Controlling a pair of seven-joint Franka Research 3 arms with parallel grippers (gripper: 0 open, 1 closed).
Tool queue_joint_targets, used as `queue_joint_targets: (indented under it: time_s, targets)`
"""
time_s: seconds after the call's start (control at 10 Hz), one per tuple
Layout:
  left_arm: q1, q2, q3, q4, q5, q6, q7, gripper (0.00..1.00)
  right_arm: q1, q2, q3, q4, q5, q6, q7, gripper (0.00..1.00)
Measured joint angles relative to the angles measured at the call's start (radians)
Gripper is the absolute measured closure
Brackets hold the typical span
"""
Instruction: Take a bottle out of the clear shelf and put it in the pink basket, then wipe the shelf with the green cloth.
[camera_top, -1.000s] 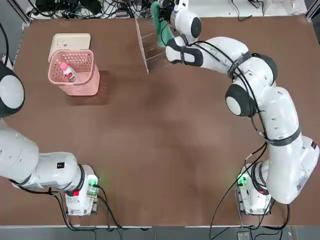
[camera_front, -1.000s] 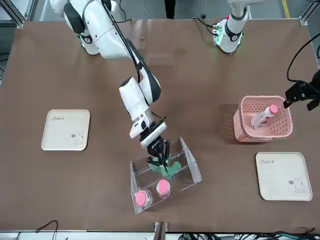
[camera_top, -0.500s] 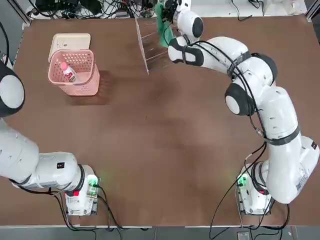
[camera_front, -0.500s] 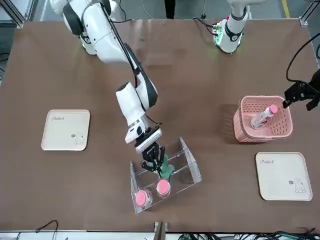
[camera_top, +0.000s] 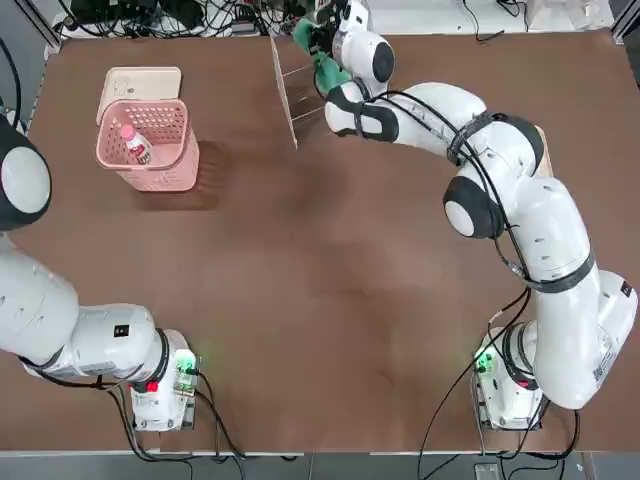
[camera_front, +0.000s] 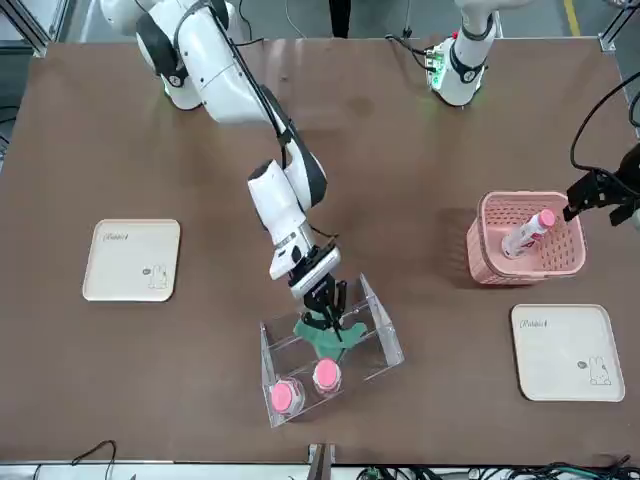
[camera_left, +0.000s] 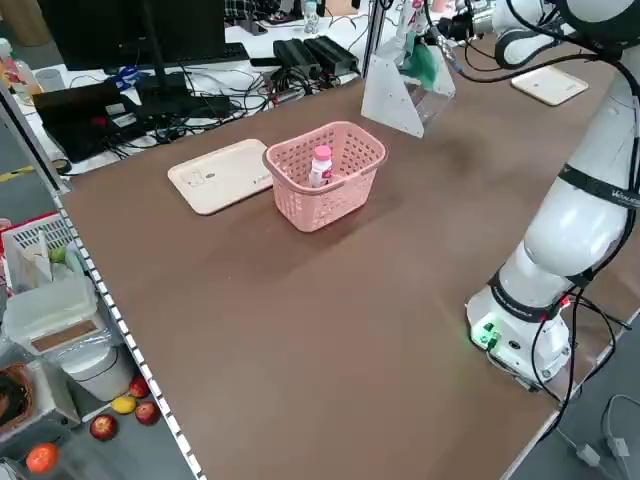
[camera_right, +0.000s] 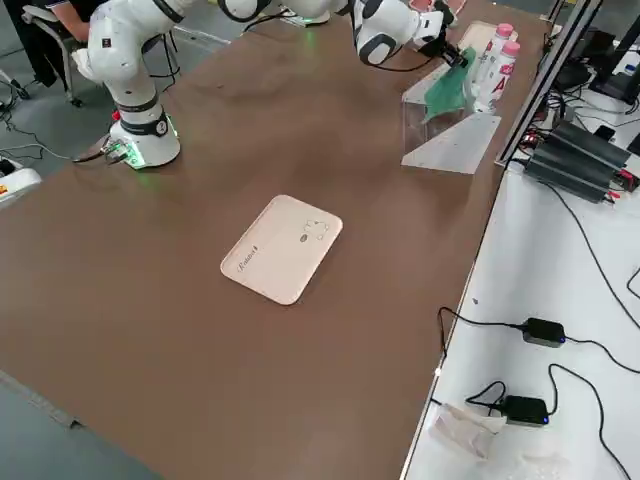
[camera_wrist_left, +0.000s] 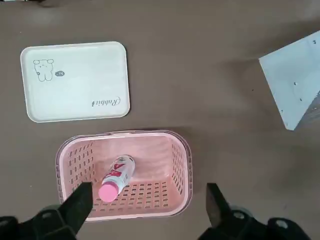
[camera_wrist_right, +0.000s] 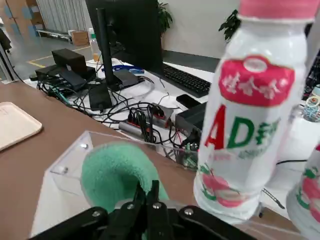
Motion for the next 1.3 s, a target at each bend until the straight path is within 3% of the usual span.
queue_joint_targets:
  time_s: [0.6, 1.3]
  targets:
    - [0.005, 0.000, 0.002, 0.000, 0.000, 0.000, 0.000, 0.00, -0.002, 0.019, -0.001, 0.043, 0.000, -0.025, 0.019, 0.97]
    - [0.009, 0.000, 0.003, 0.000, 0.000, 0.000, 0.000, 0.00, -0.070, 0.025, -0.054, 0.048, -0.020, -0.021, -0.030, 0.97]
